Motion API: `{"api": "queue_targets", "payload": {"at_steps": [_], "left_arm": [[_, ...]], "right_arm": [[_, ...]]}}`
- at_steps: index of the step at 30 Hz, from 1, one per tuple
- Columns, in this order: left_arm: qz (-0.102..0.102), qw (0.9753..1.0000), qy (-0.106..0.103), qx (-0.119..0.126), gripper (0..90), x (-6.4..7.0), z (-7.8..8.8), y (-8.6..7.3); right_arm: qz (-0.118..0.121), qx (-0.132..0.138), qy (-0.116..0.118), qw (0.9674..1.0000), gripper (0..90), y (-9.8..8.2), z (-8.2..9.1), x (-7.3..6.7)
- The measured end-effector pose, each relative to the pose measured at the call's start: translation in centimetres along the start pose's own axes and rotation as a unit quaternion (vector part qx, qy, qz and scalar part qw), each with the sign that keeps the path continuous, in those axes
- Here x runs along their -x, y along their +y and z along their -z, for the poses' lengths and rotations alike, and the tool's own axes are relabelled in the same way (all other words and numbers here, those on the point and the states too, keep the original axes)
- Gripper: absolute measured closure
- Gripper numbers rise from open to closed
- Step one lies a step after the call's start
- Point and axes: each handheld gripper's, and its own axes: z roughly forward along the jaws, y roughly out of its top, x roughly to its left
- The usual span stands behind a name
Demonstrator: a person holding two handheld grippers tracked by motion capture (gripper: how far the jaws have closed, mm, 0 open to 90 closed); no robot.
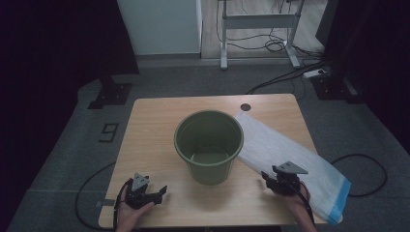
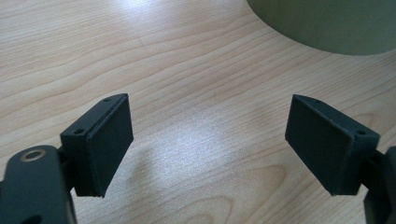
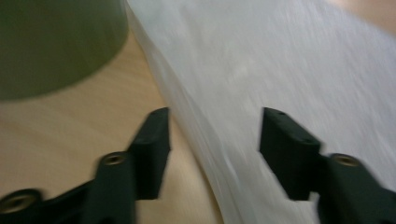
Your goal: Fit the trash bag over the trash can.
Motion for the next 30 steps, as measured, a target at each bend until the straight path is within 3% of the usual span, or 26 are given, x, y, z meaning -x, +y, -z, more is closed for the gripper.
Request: {"api": "queue_targets", "payload": {"at_steps": [4, 6, 7, 9, 12, 14, 18, 21, 22, 26, 30], "left_arm": [[-0.007, 1.0, 0.0, -0.006, 15.0, 0.2, -0.1, 0.0], [-0.008, 1.0, 0.001, -0.006, 15.0, 0.2, -0.1, 0.0], [-0.008, 0.9999, 0.001, -0.006, 15.0, 0.2, -0.1, -0.1], [-0.007, 1.0, 0.001, -0.007, 15.0, 0.2, -0.1, -0.1], [-0.006, 1.0, 0.002, -0.007, 15.0, 0.0, 0.0, -0.2], [-0.005, 1.0, 0.002, -0.005, 15.0, 0.0, 0.0, -0.2], [-0.004, 1.0, 0.0, -0.003, 15.0, 0.1, 0.1, -0.1], [-0.005, 1.0, 0.001, -0.005, 15.0, 0.2, 0.0, -0.1], [-0.006, 1.0, 0.001, -0.006, 15.0, 0.2, 0.0, -0.1], [-0.003, 1.0, 0.002, -0.006, 15.0, 0.0, 0.0, -0.2], [-0.001, 1.0, 0.004, -0.007, 15.1, -0.2, 0.1, -0.3]], "right_arm": [[0.014, -0.002, 0.006, 0.9999, 29.1, 1.8, -2.6, -1.3], [0.018, -0.01, 0.006, 0.9998, 28.4, 2.1, -3.5, -1.5], [0.03, -0.028, 0.003, 0.9992, 28.1, 2.3, -5.0, -1.9], [0.037, -0.041, 0.001, 0.9985, 29.9, 2.2, -5.6, -2.0], [0.028, -0.045, -0.004, 0.9986, 38.2, 2.2, -5.6, -1.6], [0.013, -0.044, 0.006, 0.9989, 49.1, 2.2, -5.6, -1.2], [0.008, -0.04, 0.002, 0.9992, 74.2, 2.0, -5.2, -0.5], [0.003, -0.042, -0.007, 0.9991, 81.5, 1.9, -5.1, -0.1], [0.005, -0.035, -0.02, 0.9992, 87.4, 1.9, -4.8, 0.2], [-0.031, 0.012, -0.009, 0.9994, 88.9, 2.4, -3.7, 0.8], [-0.074, 0.059, 0.014, 0.9954, 88.8, 3.3, -2.1, 1.6]]}}
